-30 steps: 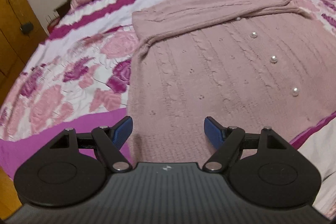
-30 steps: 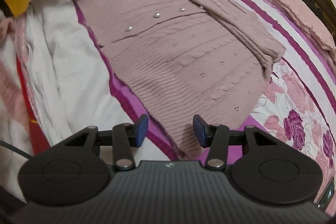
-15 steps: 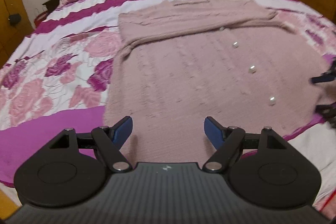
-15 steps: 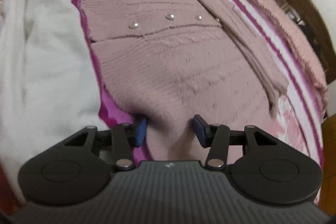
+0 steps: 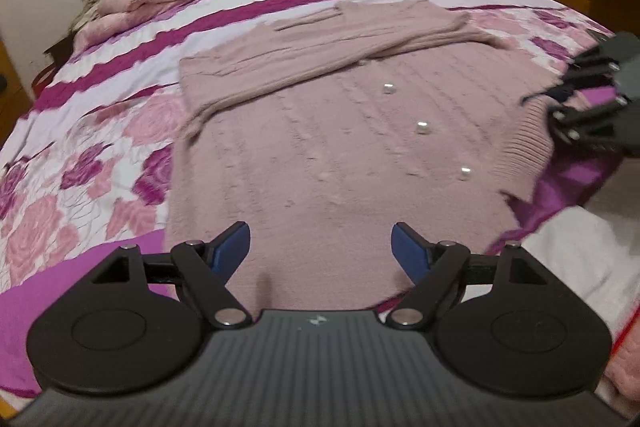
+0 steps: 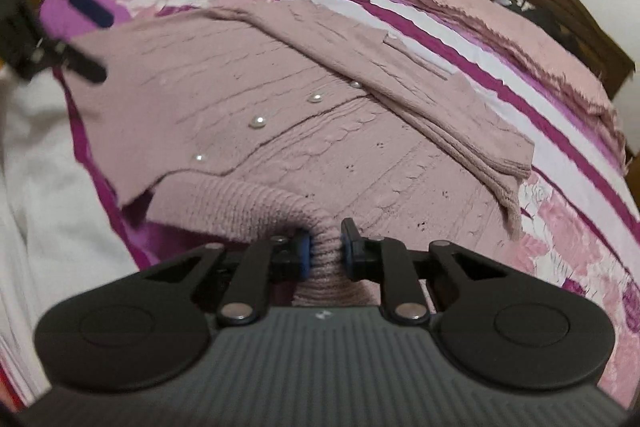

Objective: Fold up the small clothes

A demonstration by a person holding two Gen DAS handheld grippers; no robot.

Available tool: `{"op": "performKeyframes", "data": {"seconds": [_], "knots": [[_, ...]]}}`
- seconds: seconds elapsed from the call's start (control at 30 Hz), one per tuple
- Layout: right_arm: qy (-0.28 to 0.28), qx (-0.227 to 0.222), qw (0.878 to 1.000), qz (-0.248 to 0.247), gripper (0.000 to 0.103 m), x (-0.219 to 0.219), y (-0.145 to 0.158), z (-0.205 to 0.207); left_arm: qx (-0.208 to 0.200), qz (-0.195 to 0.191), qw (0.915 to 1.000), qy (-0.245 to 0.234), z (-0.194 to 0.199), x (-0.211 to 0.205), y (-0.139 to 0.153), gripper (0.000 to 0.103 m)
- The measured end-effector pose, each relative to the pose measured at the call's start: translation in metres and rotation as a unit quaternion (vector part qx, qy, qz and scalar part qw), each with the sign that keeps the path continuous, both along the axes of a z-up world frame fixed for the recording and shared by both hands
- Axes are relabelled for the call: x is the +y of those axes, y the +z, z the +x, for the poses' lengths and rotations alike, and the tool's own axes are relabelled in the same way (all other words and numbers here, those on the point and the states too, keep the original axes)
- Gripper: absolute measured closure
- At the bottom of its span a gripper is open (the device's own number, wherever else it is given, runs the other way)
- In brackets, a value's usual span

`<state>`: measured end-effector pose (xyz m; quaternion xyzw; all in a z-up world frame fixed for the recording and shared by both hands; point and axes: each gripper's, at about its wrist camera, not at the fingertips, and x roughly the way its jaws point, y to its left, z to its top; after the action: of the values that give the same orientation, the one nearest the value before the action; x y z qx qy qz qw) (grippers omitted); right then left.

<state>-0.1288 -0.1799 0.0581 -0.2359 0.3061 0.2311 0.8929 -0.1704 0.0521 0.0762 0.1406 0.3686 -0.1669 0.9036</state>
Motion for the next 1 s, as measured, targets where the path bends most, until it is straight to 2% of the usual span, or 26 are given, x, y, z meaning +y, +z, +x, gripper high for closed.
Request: {"op": "performKeyframes", "data": {"seconds": [0.2, 0.33, 0.53, 0.67, 0.73, 0.8, 0.87, 0.93, 0.97, 1.0], "knots": [[-0.058, 0.010, 0.995, 0.078, 0.085, -0.007, 0.016, 0.015, 0.009, -0.001, 0.9987, -0.051, -0.009, -0.021, -0.010, 0.020], [-0.074, 0.012, 0.991, 0.107, 0.085, -0.009, 0.021, 0.024, 0.004, 0.016, 0.9982, -0.058, -0.010, -0.030, -0.018, 0.020], [-0.096, 0.019, 0.988, 0.120, 0.085, -0.009, 0.022, 0.026, 0.018, 0.048, 0.9987, -0.009, 0.005, -0.024, -0.039, 0.020], [-0.098, 0.008, 0.989, 0.111, 0.085, -0.009, 0.025, 0.015, -0.019, 0.085, 0.9954, 0.039, 0.013, -0.013, -0.040, 0.020], [-0.106, 0.003, 0.989, 0.104, 0.085, -0.009, 0.023, 0.009, -0.026, 0.090, 0.9944, 0.049, 0.018, -0.008, -0.040, 0.021], [-0.113, 0.005, 0.988, 0.105, 0.084, -0.009, 0.016, 0.001, -0.015, 0.080, 0.9958, 0.043, 0.023, -0.004, -0.042, 0.027], [-0.130, 0.022, 0.986, 0.105, 0.084, -0.010, 0.005, -0.003, -0.019, 0.078, 0.9960, 0.039, 0.026, -0.004, -0.045, 0.030], [-0.145, 0.031, 0.985, 0.091, 0.084, -0.010, -0.007, -0.008, -0.021, 0.069, 0.9963, 0.046, 0.028, -0.004, -0.048, 0.038], [-0.150, 0.029, 0.985, 0.079, 0.085, -0.009, -0.011, -0.012, -0.018, 0.059, 0.9970, 0.047, 0.031, -0.004, -0.049, 0.049], [-0.152, 0.023, 0.986, 0.071, 0.085, -0.008, -0.014, -0.015, -0.018, 0.054, 0.9971, 0.050, 0.032, -0.004, -0.049, 0.056]]}}
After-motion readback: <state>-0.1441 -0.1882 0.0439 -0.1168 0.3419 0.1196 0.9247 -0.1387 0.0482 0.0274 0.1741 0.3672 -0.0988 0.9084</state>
